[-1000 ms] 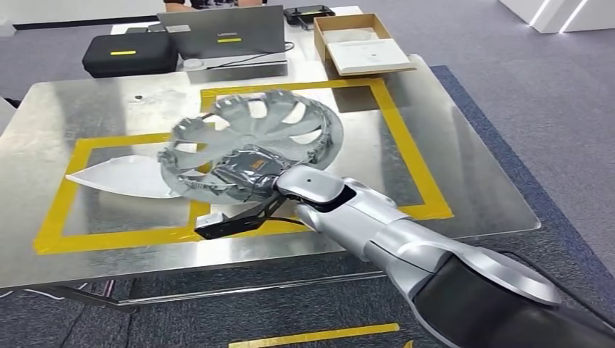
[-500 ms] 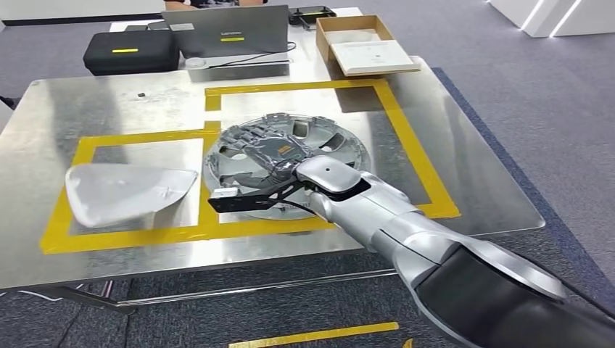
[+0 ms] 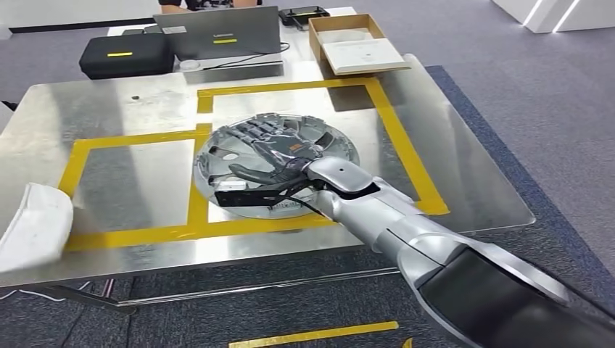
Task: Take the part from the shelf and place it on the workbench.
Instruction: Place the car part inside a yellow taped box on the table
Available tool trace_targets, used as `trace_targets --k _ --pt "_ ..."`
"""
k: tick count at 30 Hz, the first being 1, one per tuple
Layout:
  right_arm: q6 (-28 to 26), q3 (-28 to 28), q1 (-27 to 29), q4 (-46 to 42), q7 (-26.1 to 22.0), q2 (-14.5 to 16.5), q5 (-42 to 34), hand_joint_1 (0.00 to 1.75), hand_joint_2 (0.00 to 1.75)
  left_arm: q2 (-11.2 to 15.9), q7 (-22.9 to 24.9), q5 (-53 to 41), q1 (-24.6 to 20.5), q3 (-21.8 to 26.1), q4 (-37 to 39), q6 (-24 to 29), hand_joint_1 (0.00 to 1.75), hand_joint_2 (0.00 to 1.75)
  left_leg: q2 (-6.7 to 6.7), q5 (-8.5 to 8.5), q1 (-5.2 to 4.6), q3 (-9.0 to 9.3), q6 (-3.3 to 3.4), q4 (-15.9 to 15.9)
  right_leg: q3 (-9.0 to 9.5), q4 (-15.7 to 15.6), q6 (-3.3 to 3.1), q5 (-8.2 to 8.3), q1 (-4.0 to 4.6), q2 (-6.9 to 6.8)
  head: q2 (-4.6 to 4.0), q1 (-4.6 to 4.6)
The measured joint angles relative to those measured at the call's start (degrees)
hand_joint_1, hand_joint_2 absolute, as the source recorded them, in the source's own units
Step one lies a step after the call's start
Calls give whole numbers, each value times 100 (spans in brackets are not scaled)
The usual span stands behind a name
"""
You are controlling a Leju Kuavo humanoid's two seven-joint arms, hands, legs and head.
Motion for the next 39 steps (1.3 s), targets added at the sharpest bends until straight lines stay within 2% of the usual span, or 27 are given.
trace_targets --k 1,3,4,5,6,7,9,10,11,14,16,19,20,21,22,23,25,27,29,30,31,32,34,35,36,37,39 --pt "-92 -125 37 -70 -191 3 -154 0 0 4 37 14 3 4 0 24 0 0 1 -138 3 -91 -27 222 12 -10 -26 2 -12 -5 0 -10" --pt "-192 -352 134 -203 -457 9 -361 0 0 14 109 31 12 12 0 62 0 0 2 -485 8 -396 -67 935 21 -10 -59 -7 -9 -11 0 -29" --pt "-203 -443 192 -254 -524 10 -409 0 0 19 131 38 14 16 0 76 0 0 2 -596 9 -532 -76 1251 24 -8 -63 -5 -7 -15 0 -27" --pt "-205 -515 247 -292 -564 10 -439 0 0 24 145 45 13 21 0 84 0 0 2 -614 8 -595 -77 1410 25 -4 -65 -2 -4 -17 0 -28" --pt "-207 -579 298 -334 -611 10 -475 0 0 28 161 54 12 27 0 90 0 0 2 -526 8 -558 -70 1357 26 1 -66 2 -3 -17 0 -27" --pt "-209 -639 342 -386 -675 10 -524 0 0 33 177 63 14 36 0 90 0 0 2 -356 7 -426 -53 1103 27 7 -66 7 -2 -13 0 -27" --pt "-202 -765 424 -548 -862 10 -668 0 0 48 220 94 30 68 1 95 0 0 1 -9 -6 -76 -2 379 18 20 -53 11 9 2 0 -26" --pt "-179 -830 485 -670 -957 9 -752 0 0 56 241 112 39 94 1 103 0 0 -1 80 -17 45 24 109 0 26 -33 20 17 7 0 -27" --pt "-138 -892 572 -817 -1038 7 -833 0 0 65 258 131 47 123 2 113 0 0 -5 107 -28 101 45 -41 -21 30 -5 35 25 7 0 -24" --pt "12 -1014 935 -1353 -1157 -20 -1010 0 0 89 280 178 85 201 2 149 0 0 -10 128 -22 93 111 -137 -74 31 93 56 32 -2 0 -18" --pt "61 -1056 1109 -1661 -1179 -57 -1073 0 0 93 285 189 100 249 2 167 0 0 9 198 1 62 190 -184 -179 268 150 -205 27 -3 0 -4" --pt "91 -1133 1349 -2066 -1229 -157 -1198 0 0 102 315 216 111 311 2 181 0 0 25 301 1 -50 255 -192 -471 1264 213 -881 8 -7 0 13" --pt "96 -1153 1457 -2212 -1256 -203 -1250 0 0 107 331 232 119 330 2 184 0 0 27 337 0 -94 255 -191 -491 1475 224 -967 4 -7 0 13" --pt "99 -1170 1572 -2370 -1287 -249 -1312 0 0 111 343 248 128 354 2 190 0 0 28 375 0 -140 252 -190 -418 1501 232 -951 0 -8 0 14" --pt "100 -1188 1677 -2530 -1321 -293 -1381 0 0 112 352 266 135 380 2 197 0 0 28 412 0 -186 244 -187 -252 1338 233 -851 -4 -9 0 15" --pt "99 -1212 1776 -2705 -1360 -332 -1458 0 0 112 358 284 141 406 2 204 0 0 28 449 0 -232 229 -183 1 1012 229 -713 -7 -12 0 14" --pt "100 -1270 1993 -3132 -1429 -407 -1599 0 0 111 362 310 146 455 2 215 0 0 25 518 -10 -300 178 -170 535 263 204 -587 -3 -23 0 12" --pt "110 -1316 2258 -3583 -1479 -502 -1699 0 0 111 369 321 157 500 2 218 0 0 22 593 -26 -325 114 -164 777 -109 167 -594 11 -22 0 10" --pt "123 -1341 2478 -3888 -1495 -593 -1736 0 0 116 373 325 171 544 4 218 0 0 20 658 -23 -342 53 -172 746 -125 101 -526 12 -22 0 13" --pt "130 -1350 2551 -3989 -1496 -623 -1741 0 0 119 374 325 175 561 5 218 0 0 19 607 -17 -365 23 -142 709 -124 51 -477 7 -31 0 10" --pt "134 -1359 2604 -4083 -1497 -645 -1742 0 0 123 374 326 175 572 7 219 0 0 17 453 -11 -404 -3 -29 663 -130 -1 -417 -1 -43 0 5" --pt "136 -1366 2637 -4161 -1499 -658 -1744 0 0 127 374 326 172 580 8 219 0 0 16 206 -6 -455 -26 193 602 -136 -45 -355 -10 -53 0 -2" --pt "139 -1371 2681 -4268 -1501 -674 -1745 0 0 131 374 327 159 585 7 220 0 0 16 -354 -6 -544 -59 881 472 -132 -85 -247 2 -59 0 -12" --pt "145 -1372 2708 -4300 -1503 -685 -1752 0 0 132 374 327 154 586 7 220 0 0 16 -511 -6 -550 -66 1196 401 -129 -91 -193 11 -61 0 -13" --pt "162 -1375 2740 -4331 -1509 -698 -1777 0 0 132 375 327 154 587 7 220 0 0 16 -547 -6 -504 -63 1382 325 -124 -94 -138 21 -62 0 -12" --pt "190 -1382 2778 -4370 -1528 -714 -1827 0 0 133 380 330 159 590 8 219 0 0 16 -469 -7 -384 -49 1383 245 -117 -93 -83 32 -63 0 -13" --pt "292 -1416 2887 -4504 -1618 -747 -2020 0 0 138 404 343 176 605 9 220 0 0 14 -209 -22 67 20 861 108 -101 -79 15 50 -61 0 -12"
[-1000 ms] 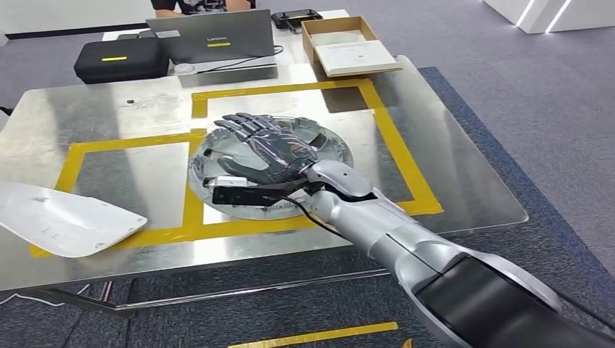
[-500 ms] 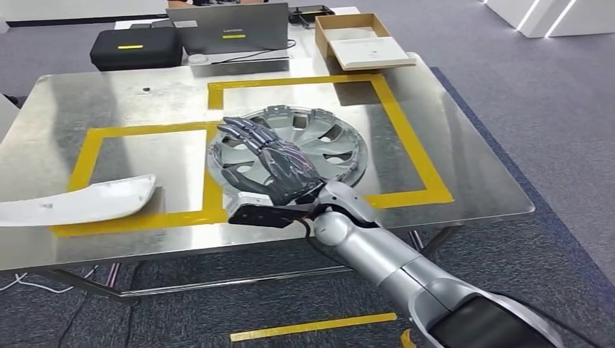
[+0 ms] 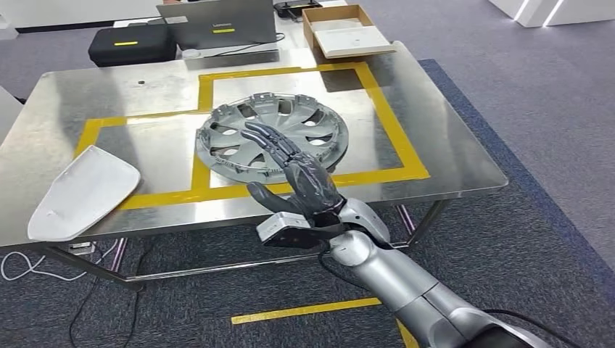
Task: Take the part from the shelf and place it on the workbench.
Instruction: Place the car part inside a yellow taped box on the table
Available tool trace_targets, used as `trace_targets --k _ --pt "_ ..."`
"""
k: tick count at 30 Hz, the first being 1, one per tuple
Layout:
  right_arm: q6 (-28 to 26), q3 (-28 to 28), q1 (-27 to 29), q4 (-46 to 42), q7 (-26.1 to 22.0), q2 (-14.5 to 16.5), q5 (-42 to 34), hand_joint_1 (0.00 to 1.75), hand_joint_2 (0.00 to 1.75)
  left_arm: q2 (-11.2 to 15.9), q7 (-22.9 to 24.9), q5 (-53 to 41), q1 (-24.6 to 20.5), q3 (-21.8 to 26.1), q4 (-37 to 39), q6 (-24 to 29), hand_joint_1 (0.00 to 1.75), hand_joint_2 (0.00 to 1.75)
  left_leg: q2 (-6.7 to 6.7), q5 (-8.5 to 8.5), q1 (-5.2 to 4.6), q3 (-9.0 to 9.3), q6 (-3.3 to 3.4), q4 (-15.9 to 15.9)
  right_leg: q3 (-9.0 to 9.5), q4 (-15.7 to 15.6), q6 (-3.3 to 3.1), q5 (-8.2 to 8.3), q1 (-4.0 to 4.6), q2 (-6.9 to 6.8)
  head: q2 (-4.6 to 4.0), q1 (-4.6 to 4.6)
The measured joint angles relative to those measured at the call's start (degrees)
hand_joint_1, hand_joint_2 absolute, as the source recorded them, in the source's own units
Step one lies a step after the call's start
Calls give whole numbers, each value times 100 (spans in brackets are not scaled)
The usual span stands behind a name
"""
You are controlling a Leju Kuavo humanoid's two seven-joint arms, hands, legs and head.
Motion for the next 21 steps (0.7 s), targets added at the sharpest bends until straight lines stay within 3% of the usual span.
trace_targets --k 2,3,6,8,10,11,12,13,15,17,18,19,21 --pt "168 -61 191 -230 -145 -45 -287 0 0 7 34 22 22 38 0 23 0 0 -4 37 -33 509 83 -779 -86 15 42 83 20 -7 0 3" --pt "277 -96 310 -357 -219 -72 -445 0 0 9 47 32 33 63 0 44 0 0 -6 -3 -53 653 111 -1031 -112 15 71 128 20 -17 0 4" --pt "754 -238 727 -718 -399 -173 -952 0 0 9 63 72 71 148 1 105 0 0 5 20 -59 675 172 -1254 -186 8 173 195 12 -28 0 8" --pt "1098 -381 1023 -894 -459 -242 -1291 0 0 8 89 96 97 215 1 135 0 0 24 130 -31 579 245 -1305 -323 248 237 -124 9 -5 0 30" --pt "1375 -562 1286 -975 -467 -280 -1603 0 0 12 126 129 118 288 2 186 0 0 31 243 -32 430 290 -1299 -523 911 280 -667 -5 8 0 49" --pt "1424 -658 1403 -983 -437 -290 -1670 0 0 15 139 159 135 327 1 228 0 0 33 301 -35 349 294 -1292 -592 1267 295 -836 -9 8 0 52" --pt "1354 -757 1506 -957 -379 -298 -1626 0 0 18 149 199 155 374 2 284 0 0 35 363 -37 259 292 -1281 -604 1526 309 -878 -11 8 0 51" --pt "1148 -851 1575 -888 -296 -305 -1470 0 0 19 152 238 176 425 1 340 0 0 38 418 -36 168 287 -1263 -530 1601 318 -781 -13 7 0 51" --pt "448 -1059 1622 -556 -118 -312 -1014 0 0 18 154 349 208 537 1 455 0 0 41 514 -30 -10 258 -1207 -96 1197 325 -453 -25 5 0 52" --pt "-290 -1335 1620 -42 -75 -312 -736 0 0 16 163 618 229 698 0 655 0 0 34 593 -47 -145 207 -1135 521 391 311 -439 -30 4 0 51" --pt "-572 -1513 1647 252 -147 -311 -710 0 0 20 175 839 247 831 0 786 0 0 30 641 -54 -192 179 -1108 704 84 290 -518 -27 8 0 51" --pt "-776 -1711 1708 548 -267 -312 -717 0 0 38 204 1078 267 1003 1 887 0 0 26 690 -57 -223 149 -1097 805 -102 263 -587 -15 11 0 52" --pt "-960 -2117 1896 1161 -558 -314 -781 0 0 119 320 1463 305 1406 7 920 0 0 14 738 -41 -274 82 -1094 754 -177 170 -550 -13 4 0 56"
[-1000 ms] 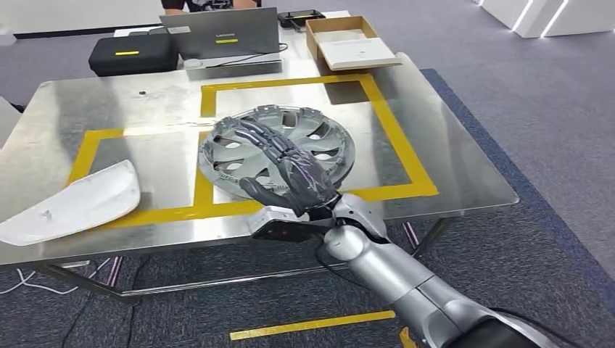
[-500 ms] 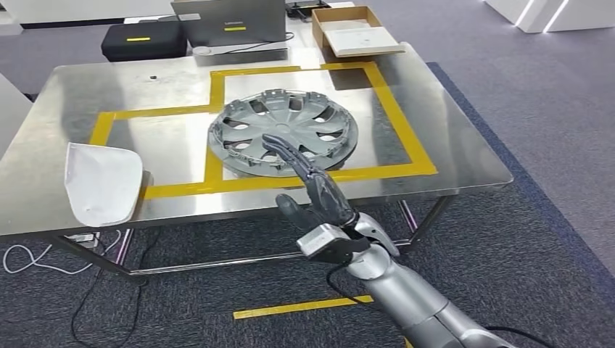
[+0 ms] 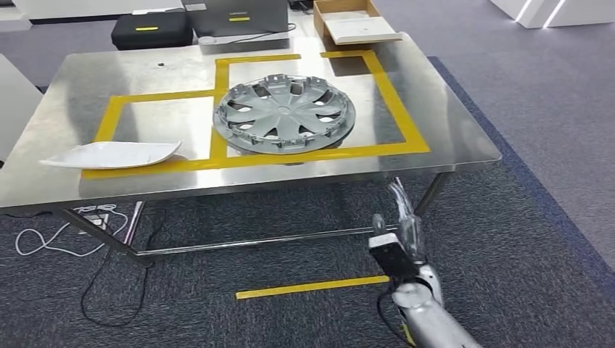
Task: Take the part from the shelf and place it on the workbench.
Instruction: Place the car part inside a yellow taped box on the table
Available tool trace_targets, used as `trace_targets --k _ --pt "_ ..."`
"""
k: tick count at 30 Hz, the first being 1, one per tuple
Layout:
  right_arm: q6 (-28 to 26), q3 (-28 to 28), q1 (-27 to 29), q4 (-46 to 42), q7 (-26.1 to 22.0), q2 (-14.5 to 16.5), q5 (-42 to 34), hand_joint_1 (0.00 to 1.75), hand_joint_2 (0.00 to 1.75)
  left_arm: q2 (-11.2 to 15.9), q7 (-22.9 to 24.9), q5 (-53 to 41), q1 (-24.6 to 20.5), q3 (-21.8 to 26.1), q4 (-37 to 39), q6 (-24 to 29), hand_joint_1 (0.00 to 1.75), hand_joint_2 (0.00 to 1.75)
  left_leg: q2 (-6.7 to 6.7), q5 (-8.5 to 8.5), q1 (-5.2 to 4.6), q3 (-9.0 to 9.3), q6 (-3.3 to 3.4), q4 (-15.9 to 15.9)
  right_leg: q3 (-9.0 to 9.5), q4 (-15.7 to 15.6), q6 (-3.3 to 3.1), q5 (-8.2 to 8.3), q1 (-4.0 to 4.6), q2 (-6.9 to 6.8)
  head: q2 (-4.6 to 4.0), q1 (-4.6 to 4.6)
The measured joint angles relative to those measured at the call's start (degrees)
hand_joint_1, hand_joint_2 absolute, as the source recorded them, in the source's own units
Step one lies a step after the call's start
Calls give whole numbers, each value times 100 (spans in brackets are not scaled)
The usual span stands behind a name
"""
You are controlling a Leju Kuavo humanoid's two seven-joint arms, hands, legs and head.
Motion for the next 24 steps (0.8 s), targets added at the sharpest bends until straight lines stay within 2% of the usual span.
trace_targets --k 1,2,3,4,5,6,7,8,10,11,12,13,15,16,17,19,20,21,22,23,24 --pt "-26 -164 88 271 -103 0 -25 0 0 55 69 101 16 181 3 -40 0 0 -5 -104 8 -32 -34 56 -25 -5 -56 50 -3 -7 0 -4" --pt "-43 -301 160 516 -169 1 -42 0 0 105 122 157 35 333 6 -78 0 0 -9 -312 13 -82 -66 216 -77 -11 -108 109 -11 -13 0 -18" --pt "-55 -409 204 720 -201 2 -52 0 0 146 151 179 52 455 7 -94 0 0 -9 -606 20 -147 -90 492 -126 -7 -146 166 -12 -13 0 -32" --pt "-61 -498 238 887 -209 2 -56 0 0 180 169 189 67 550 7 -98 0 0 -8 -904 21 -217 -107 857 -194 2 -166 218 -6 -12 0 -46" --pt "-67 -571 257 1028 -212 2 -57 0 0 201 175 192 76 624 7 -96 0 0 -8 -1117 21 -271 -115 1225 -265 15 -173 268 3 -14 0 -52" --pt "-72 -630 264 1149 -212 2 -56 0 0 210 187 197 80 682 7 -90 0 0 -8 -1204 21 -282 -114 1496 -340 36 -176 312 13 -20 0 -53" --pt "-76 -681 265 1249 -205 3 -60 0 0 213 213 212 80 728 7 -85 0 0 -8 -1156 18 -221 -99 1595 -423 63 -178 352 26 -25 0 -55" --pt "-72 -733 264 1344 -185 4 -72 0 0 214 250 238 82 776 7 -78 0 0 -9 -1018 12 -70 -69 1486 -506 91 -177 391 39 -26 0 -55" --pt "9 -871 267 1581 -97 1 -135 0 0 228 343 335 88 886 7 -42 0 0 -16 -765 -20 448 41 803 -635 131 -170 462 64 -19 0 -54" --pt "83 -961 280 1751 -28 -18 -172 0 0 239 384 408 92 957 7 -12 0 0 -20 -736 -39 718 92 389 -670 141 -156 497 71 -19 0 -50" --pt "163 -1059 305 1952 52 -50 -198 0 0 252 418 502 96 1036 7 15 0 0 -27 -754 -63 911 131 77 -692 143 -131 536 67 -24 0 -49" --pt "232 -1156 345 2173 150 -101 -211 0 0 263 440 619 102 1132 7 34 0 0 -34 -786 -88 1014 156 -114 -711 140 -95 578 54 -34 0 -48" --pt "307 -1336 477 2601 377 -239 -214 0 87 222 499 819 118 1343 8 44 0 0 -39 -730 -106 1027 194 -246 -747 134 -10 634 23 -45 0 -53" --pt "305 -1416 560 2789 504 -313 -215 0 87 161 571 848 122 1433 8 57 0 0 -32 -674 -102 1003 223 -283 -783 167 31 573 13 -35 0 -51" --pt "279 -1492 649 2955 637 -385 -212 0 87 63 680 808 116 1493 9 67 0 0 -24 -615 -91 964 257 -314 -841 281 66 414 10 -20 0 -47" --pt "215 -1612 803 3238 935 -516 -165 0 0 -190 972 628 83 1534 9 34 0 0 -15 -514 -83 819 305 -304 -1027 853 126 -126 4 8 0 -25" --pt "204 -1655 860 3361 1103 -576 -119 0 0 -312 1116 562 61 1535 9 -15 0 0 -9 -473 -82 729 316 -273 -1116 1229 153 -362 0 11 0 -14" --pt "216 -1686 905 3469 1262 -629 -71 0 0 -401 1236 536 42 1542 9 -62 0 0 3 -433 -79 640 315 -240 -1162 1545 180 -479 -5 11 0 -6" --pt "257 -1709 943 3563 1413 -675 -23 0 0 -455 1331 551 26 1555 9 -98 0 0 18 -396 -74 557 307 -205 -1138 1711 208 -452 -19 10 0 -2" --pt "322 -1726 979 3636 1556 -712 26 0 0 -494 1401 583 13 1575 9 -118 0 0 33 -363 -67 472 294 -165 -1025 1687 236 -310 -40 9 0 -2" --pt "405 -1735 1003 3689 1696 -742 82 0 0 -516 1449 620 -5 1599 9 -124 0 0 42 -332 -58 386 276 -118 -825 1479 266 -122 -68 8 0 -3"
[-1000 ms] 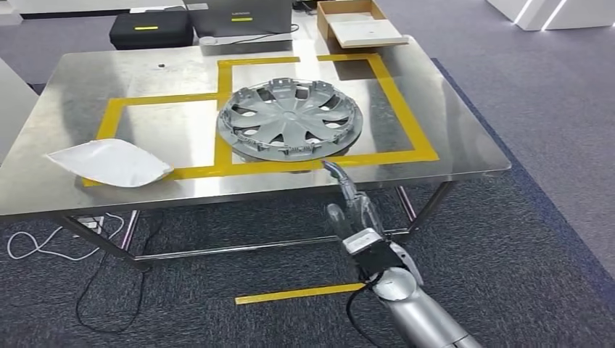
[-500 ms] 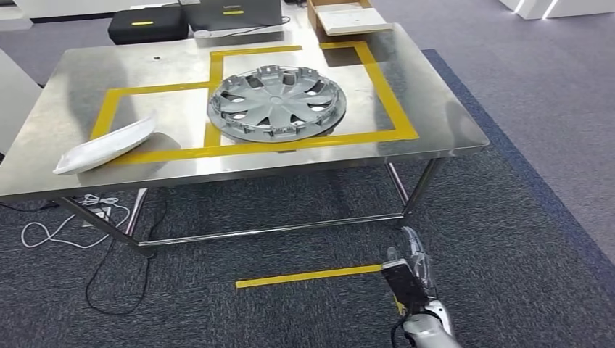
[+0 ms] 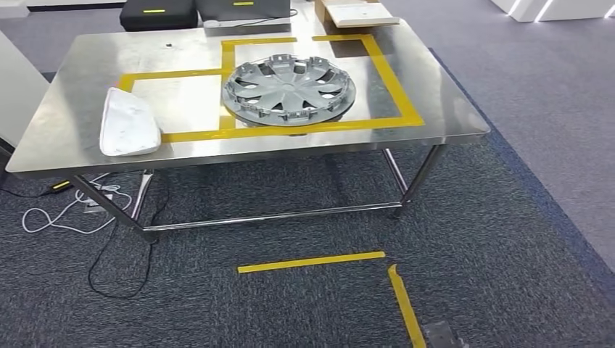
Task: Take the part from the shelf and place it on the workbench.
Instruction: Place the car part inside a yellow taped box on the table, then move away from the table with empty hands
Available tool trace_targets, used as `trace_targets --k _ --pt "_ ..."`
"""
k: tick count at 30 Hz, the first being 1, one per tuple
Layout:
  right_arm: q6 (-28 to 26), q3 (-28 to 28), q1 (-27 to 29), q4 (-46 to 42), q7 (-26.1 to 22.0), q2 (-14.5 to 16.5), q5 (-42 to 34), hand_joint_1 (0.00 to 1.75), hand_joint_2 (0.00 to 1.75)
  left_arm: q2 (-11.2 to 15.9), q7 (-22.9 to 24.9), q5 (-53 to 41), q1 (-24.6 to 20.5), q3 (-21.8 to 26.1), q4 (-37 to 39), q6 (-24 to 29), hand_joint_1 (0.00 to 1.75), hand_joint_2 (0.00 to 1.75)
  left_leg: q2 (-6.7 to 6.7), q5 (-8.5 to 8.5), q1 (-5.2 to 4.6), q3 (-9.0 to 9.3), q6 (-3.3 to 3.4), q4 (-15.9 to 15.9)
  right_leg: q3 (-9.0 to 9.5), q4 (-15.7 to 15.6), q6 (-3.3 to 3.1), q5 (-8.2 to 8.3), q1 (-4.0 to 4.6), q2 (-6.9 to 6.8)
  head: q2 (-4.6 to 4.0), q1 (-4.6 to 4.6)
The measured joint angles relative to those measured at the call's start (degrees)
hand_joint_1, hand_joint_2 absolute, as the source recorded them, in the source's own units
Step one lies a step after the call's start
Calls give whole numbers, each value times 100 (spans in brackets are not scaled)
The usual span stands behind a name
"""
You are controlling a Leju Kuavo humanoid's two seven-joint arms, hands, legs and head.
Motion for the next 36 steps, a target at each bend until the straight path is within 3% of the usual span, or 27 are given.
trace_targets --k 1,3,5,7,8,10,11,12,13,14,15,17,19,20,22,23,24,26,27,28,29,30,31,32,34,35,36 --pt "99 -2 3 42 160 -22 89 0 0 -22 45 36 -30 28 0 8 0 0 3 27 4 -88 -25 56 259 -357 34 114 -30 2 0 2" --pt "306 35 -43 94 481 -44 365 0 0 -85 116 117 -119 104 0 113 0 0 6 93 -4 -232 -81 169 747 -1092 32 117 -40 22 0 6" --pt "503 129 -103 141 766 -45 694 0 0 -149 148 223 -215 206 0 284 0 0 8 195 -9 -308 -130 214 909 -1380 -42 39 -11 41 0 8" --pt "646 243 -142 192 999 -35 925 0 0 -188 169 305 -310 311 2 398 0 0 -4 200 -1 -362 -189 230 831 -1381 -138 103 -15 18 0 8" --pt "686 292 -160 207 1081 -28 987 0 0 -202 180 329 -357 356 3 423 0 0 -11 57 5 -398 -227 322 778 -1381 -202 155 -20 3 0 5" --pt "737 365 -195 227 1187 -19 1064 0 0 -220 193 355 -434 414 4 451 0 0 -19 -490 25 -518 -295 838 640 -1373 -308 275 -19 -19 0 -9" --pt "768 399 -214 232 1257 -19 1119 0 0 -226 192 376 -467 438 4 480 0 0 -19 -765 35 -583 -313 1223 553 -1361 -341 342 -9 -21 0 -14" --pt "820 444 -235 237 1365 -19 1212 0 0 -231 192 414 -500 472 5 529 0 0 -19 -932 42 -621 -321 1568 462 -1348 -352 406 3 -23 0 -16" --pt "876 507 -257 241 1524 -19 1333 0 0 -241 178 457 -539 523 5 578 0 0 -20 -958 45 -601 -317 1788 361 -1329 -356 472 15 -25 0 -17" --pt "905 571 -276 244 1713 -17 1411 0 0 -251 107 458 -581 572 5 583 0 0 -20 -859 45 -503 -302 1821 258 -1307 -359 534 27 -26 0 -17" --pt "886 613 -289 245 1894 -13 1402 0 0 -261 -87 357 -612 596 0 525 0 0 -21 -690 39 -317 -270 1648 158 -1287 -359 593 42 -27 0 -18" --pt "695 554 -242 246 2009 1 1042 0 0 -228 -807 -91 -555 480 -50 312 0 0 -24 -497 1 286 -151 851 15 -1261 -348 702 72 -26 0 -15" --pt "524 348 -109 261 1797 9 650 0 0 -143 -1414 -414 -253 185 -207 200 0 0 -24 -583 -44 804 -69 81 -22 -1266 -304 805 74 -24 0 -11" --pt "492 258 -34 274 1688 9 551 0 0 -105 -1509 -450 -38 41 -305 194 0 0 -22 -625 -64 910 -53 -105 -22 -1283 -272 858 64 -22 0 -12" --pt "467 37 111 312 1505 -6 315 0 0 -26 -1259 -431 335 -269 -532 253 0 0 -15 -511 -68 858 -36 -187 -51 -1320 -208 915 39 -19 0 -15" --pt "465 -97 170 325 1435 -16 179 0 0 9 -1114 -377 440 -407 -600 366 0 0 -10 -428 -56 783 -9 -211 -91 -1275 -178 800 34 -15 0 -8" --pt "470 -270 210 336 1365 -24 22 0 0 39 -999 -283 477 -531 -629 532 0 0 -2 -339 -41 687 20 -230 -160 -1134 -151 573 30 -11 0 9" --pt "498 -594 230 345 1319 -21 -182 0 0 70 -1036 18 445 -619 -523 923 0 0 23 -207 -28 488 53 -228 -307 -557 -104 -34 16 -5 0 46" --pt "518 -738 226 345 1332 -5 -239 0 0 83 -1101 182 420 -608 -453 1092 0 0 57 -145 -28 393 52 -218 -368 -193 -83 -191 12 -4 0 57" --pt "540 -861 223 345 1364 19 -268 0 0 99 -1165 342 404 -573 -401 1240 0 0 104 -83 -27 295 40 -204 -393 127 -59 -149 7 -5 0 62" --pt "564 -968 224 346 1412 51 -286 0 0 114 -1228 498 394 -520 -362 1376 0 0 162 -21 -23 192 25 -180 -375 337 -34 54 -4 -8 0 64" --pt "594 -1065 226 346 1465 87 -296 0 0 132 -1288 657 387 -441 -328 1514 0 0 223 31 -15 82 3 -141 -284 387 -5 331 -21 -25 0 64" --pt "620 -1151 229 347 1512 131 -308 0 0 151 -1348 810 381 -344 -296 1641 0 0 280 73 -5 -24 -26 -87 -96 239 27 546 -43 -76 0 65" --pt "639 -1227 222 347 1546 191 -334 0 0 183 -1402 941 377 -235 -270 1746 0 0 330 98 -2 -111 -59 -19 212 -112 63 568 -56 -175 0 72" --pt "648 -1380 188 348 1565 306 -415 0 0 264 -1489 1096 374 -24 -227 1857 0 0 436 133 -6 -218 -126 128 822 -994 23 216 -41 -328 0 80" --pt "647 -1459 172 348 1565 361 -456 0 0 310 -1512 1123 370 58 -213 1876 0 0 490 150 -11 -238 -156 176 988 -1287 -32 28 -24 -345 0 80" --pt "645 -1531 169 350 1566 403 -484 0 0 345 -1526 1136 365 122 -198 1885 0 0 548 170 -7 -250 -186 209 1022 -1421 -119 -62 -12 -302 0 73"
